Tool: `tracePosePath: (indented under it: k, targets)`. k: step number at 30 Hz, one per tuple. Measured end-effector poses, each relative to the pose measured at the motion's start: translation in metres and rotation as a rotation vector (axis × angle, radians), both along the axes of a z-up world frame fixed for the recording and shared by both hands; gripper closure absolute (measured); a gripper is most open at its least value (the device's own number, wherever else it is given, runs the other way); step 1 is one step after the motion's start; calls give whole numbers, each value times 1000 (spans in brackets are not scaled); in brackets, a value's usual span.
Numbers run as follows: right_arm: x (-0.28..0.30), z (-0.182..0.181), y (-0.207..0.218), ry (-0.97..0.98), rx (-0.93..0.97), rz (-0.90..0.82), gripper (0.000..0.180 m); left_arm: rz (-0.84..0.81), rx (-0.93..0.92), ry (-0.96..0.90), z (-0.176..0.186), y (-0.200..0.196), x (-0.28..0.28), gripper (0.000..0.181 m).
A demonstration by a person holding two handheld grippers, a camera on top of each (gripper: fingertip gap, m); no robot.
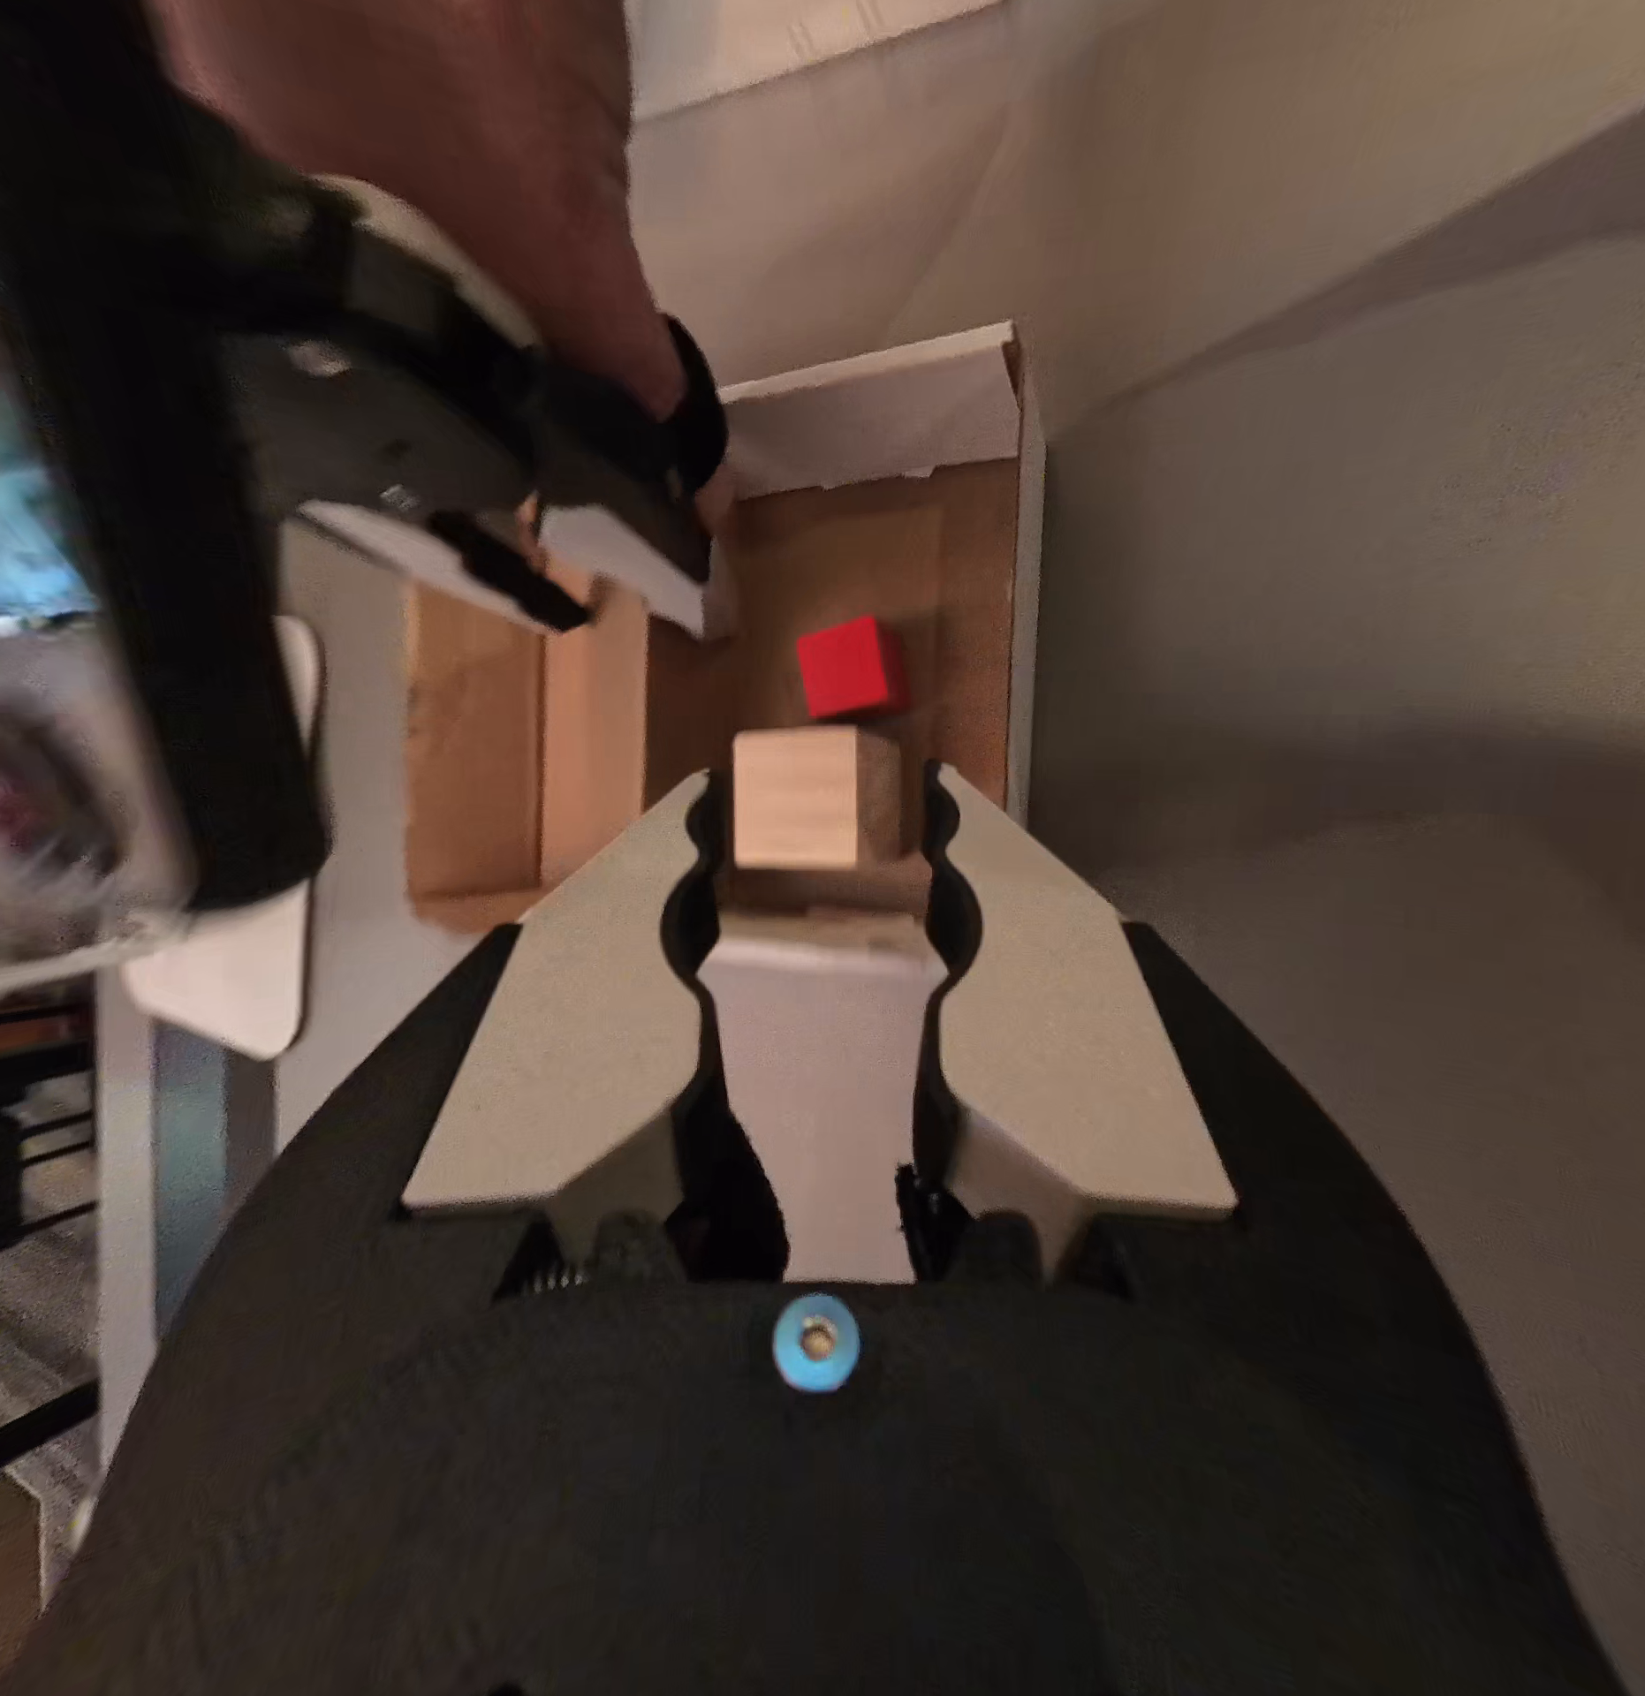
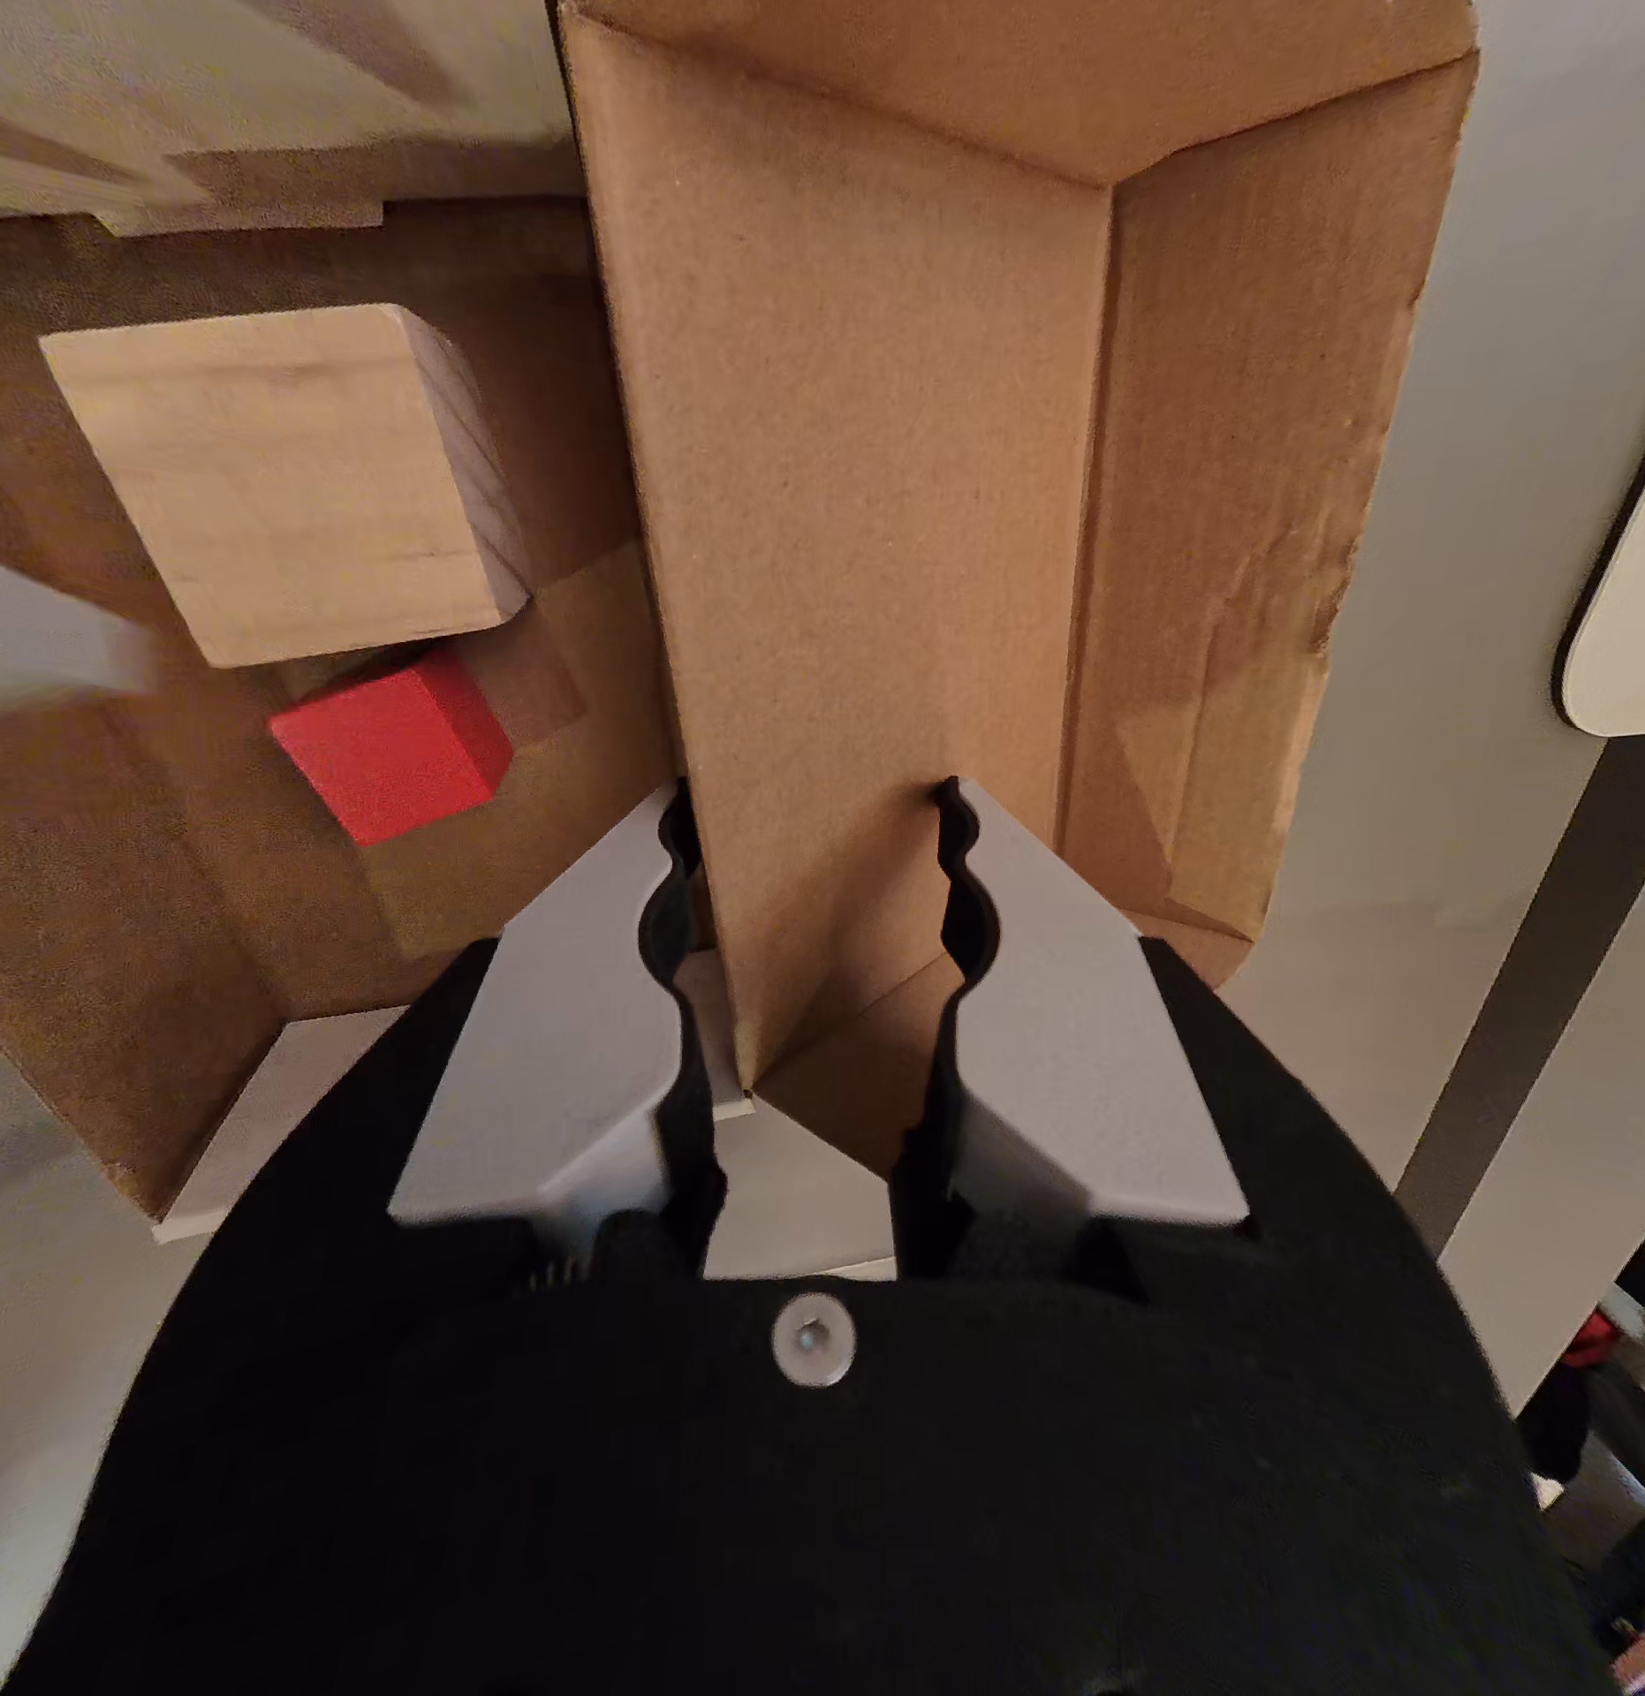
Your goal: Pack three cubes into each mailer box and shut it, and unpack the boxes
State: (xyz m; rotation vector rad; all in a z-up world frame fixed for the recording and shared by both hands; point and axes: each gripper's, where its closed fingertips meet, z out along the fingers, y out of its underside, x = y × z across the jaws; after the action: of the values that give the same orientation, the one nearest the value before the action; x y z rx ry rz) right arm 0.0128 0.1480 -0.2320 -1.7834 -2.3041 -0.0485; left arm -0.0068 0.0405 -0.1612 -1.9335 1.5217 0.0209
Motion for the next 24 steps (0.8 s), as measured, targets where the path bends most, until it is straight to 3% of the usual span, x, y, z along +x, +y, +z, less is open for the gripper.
tracePosePath:
  k: [4, 9, 12, 16, 24]
  targets:
    - [0, 0, 0, -1, 2, 2, 129, 110, 83, 10, 45, -26, -74, 143]
    - [0, 0, 0, -3, 5, 1, 129, 434, 107, 97, 68, -35, -222, 143]
    - [0, 0, 0, -4, 6, -1, 129, 608, 62, 112, 56, -38, -298, 142]
    - [0, 0, 0, -8, 8, -3, 129, 672, -37, 161, 17, -42, -353, 135]
    - [0, 0, 0, -10, 8, -6, 129, 652, -255, 122, -44, -55, -360, 136]
